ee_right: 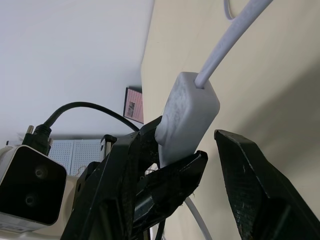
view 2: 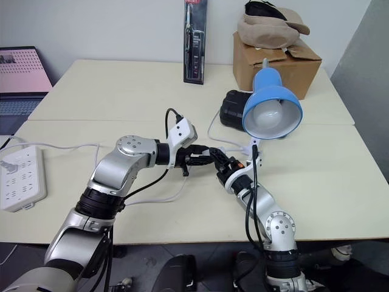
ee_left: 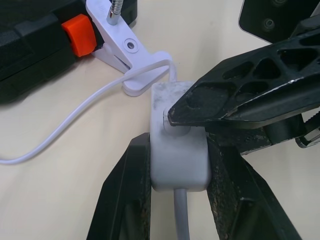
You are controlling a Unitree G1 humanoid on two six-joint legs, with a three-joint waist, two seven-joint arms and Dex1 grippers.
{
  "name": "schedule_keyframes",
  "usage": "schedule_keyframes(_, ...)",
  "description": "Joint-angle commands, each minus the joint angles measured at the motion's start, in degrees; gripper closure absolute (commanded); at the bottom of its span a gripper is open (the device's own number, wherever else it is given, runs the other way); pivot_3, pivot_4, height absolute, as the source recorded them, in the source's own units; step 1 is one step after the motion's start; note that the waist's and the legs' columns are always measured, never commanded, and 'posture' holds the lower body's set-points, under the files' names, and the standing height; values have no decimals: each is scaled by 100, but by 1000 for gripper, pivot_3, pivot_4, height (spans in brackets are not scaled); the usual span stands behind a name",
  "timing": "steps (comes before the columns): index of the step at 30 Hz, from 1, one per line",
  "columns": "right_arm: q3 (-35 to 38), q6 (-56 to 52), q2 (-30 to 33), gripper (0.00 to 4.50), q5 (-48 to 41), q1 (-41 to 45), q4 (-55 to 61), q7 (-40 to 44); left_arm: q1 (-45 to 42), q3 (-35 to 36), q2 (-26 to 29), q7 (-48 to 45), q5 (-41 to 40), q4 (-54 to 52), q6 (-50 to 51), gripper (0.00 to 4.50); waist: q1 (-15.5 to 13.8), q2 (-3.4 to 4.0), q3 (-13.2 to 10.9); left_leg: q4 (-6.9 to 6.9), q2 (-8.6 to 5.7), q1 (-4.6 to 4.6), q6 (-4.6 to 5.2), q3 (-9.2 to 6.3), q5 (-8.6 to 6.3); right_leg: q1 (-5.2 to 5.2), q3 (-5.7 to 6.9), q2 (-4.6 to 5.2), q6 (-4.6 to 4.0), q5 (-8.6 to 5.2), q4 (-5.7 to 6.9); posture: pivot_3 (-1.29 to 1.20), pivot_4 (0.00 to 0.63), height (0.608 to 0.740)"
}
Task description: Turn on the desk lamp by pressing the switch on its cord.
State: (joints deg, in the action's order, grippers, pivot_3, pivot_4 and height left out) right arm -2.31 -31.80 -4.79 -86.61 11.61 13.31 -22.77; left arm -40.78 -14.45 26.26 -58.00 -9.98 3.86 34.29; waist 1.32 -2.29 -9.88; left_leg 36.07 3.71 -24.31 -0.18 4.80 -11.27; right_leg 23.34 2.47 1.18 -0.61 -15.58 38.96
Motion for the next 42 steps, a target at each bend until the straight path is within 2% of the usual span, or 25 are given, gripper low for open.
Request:
schedule_keyframes(1,-47,6,-397,2564,-144,-61,260,-29,-29,-20,27,22,22,-127,-146,3378,0,0,0,0,0,0,0,0,0,0,0,0,0,0,0,0,150,740)
schedule_keyframes(5,-69,-28,-387,3531,-146,-52,247,-47,-34,-17,16,27,20,-135,-146,3378,0,0,0,0,0,0,0,0,0,0,0,0,0,0,0,0,150,740)
schedule_keyframes(6,-69,-28,-390,3629,-145,-51,244,-48,-32,-18,14,27,17,-144,-141,3381,0,0,0,0,0,0,0,0,0,0,0,0,0,0,0,0,150,740)
schedule_keyframes(28,13,63,-382,3782,-156,-10,284,78,11,-33,28,69,38,-175,-222,3383,0,1,-1,-2,0,-2,0,0,0,3,0,0,0,0,-2,0,150,740)
schedule_keyframes(30,43,72,-355,3079,-167,1,303,84,26,-41,31,75,42,-188,-240,3383,1,1,-1,-2,0,-2,0,0,0,3,0,0,0,0,-2,0,150,740)
schedule_keyframes(35,72,17,-272,2073,-261,0,394,101,44,-57,27,90,59,-181,-290,3384,1,1,-1,-2,0,-3,0,0,0,3,0,0,0,0,-2,0,150,740)
schedule_keyframes(42,76,-199,27,403,-440,-190,720,67,57,-46,40,111,107,-59,-454,3384,1,1,-1,-2,1,-3,0,0,0,4,0,0,0,0,-2,0,150,740)
